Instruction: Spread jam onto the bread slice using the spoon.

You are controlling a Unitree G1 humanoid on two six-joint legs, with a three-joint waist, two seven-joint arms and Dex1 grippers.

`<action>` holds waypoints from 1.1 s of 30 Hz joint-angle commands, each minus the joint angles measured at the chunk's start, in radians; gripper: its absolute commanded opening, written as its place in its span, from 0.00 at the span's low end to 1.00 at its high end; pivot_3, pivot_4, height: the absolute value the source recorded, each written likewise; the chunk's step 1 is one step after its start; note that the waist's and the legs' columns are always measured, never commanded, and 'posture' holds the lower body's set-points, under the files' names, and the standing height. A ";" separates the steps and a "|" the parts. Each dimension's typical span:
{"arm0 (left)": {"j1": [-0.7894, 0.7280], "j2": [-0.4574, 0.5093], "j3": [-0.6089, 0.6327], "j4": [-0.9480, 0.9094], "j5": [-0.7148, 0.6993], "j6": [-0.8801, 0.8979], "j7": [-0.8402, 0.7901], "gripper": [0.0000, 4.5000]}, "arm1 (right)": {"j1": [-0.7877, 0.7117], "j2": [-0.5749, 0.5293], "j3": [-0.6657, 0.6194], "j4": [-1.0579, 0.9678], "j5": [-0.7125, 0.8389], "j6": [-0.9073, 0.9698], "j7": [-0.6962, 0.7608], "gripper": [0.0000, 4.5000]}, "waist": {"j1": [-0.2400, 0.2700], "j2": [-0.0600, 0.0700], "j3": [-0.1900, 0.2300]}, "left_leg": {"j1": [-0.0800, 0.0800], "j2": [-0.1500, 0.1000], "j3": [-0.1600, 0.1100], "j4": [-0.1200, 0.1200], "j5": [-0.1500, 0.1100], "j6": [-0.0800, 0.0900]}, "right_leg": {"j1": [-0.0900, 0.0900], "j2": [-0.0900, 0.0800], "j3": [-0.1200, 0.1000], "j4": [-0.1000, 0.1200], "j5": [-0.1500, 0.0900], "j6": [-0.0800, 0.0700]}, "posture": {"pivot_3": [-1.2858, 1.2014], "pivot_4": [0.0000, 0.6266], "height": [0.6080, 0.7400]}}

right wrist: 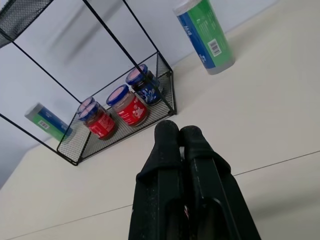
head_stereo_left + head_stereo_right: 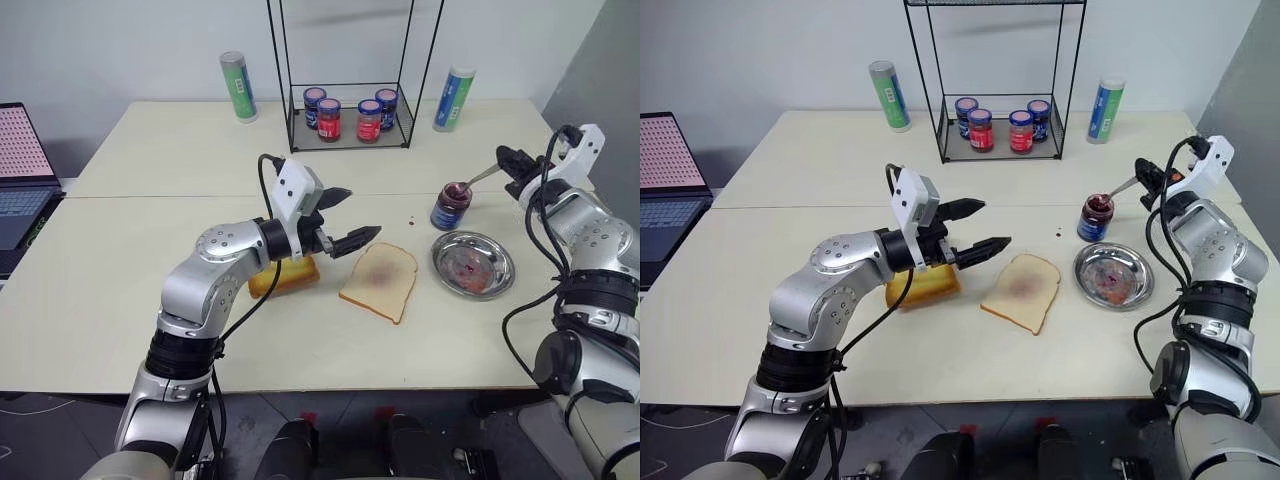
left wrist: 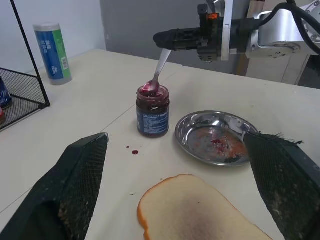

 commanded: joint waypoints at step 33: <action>-0.029 0.002 -0.005 -0.001 -0.006 -0.027 -0.039 1.00 | -0.020 -0.028 -0.150 -0.064 0.126 0.044 -0.116 0.00 | 0.000 0.000 0.000 | 0.000 0.000 0.007 0.000 0.000 0.000 | -0.001 0.000 0.001 0.000 0.000 0.000 | 0.52 0.24 1.00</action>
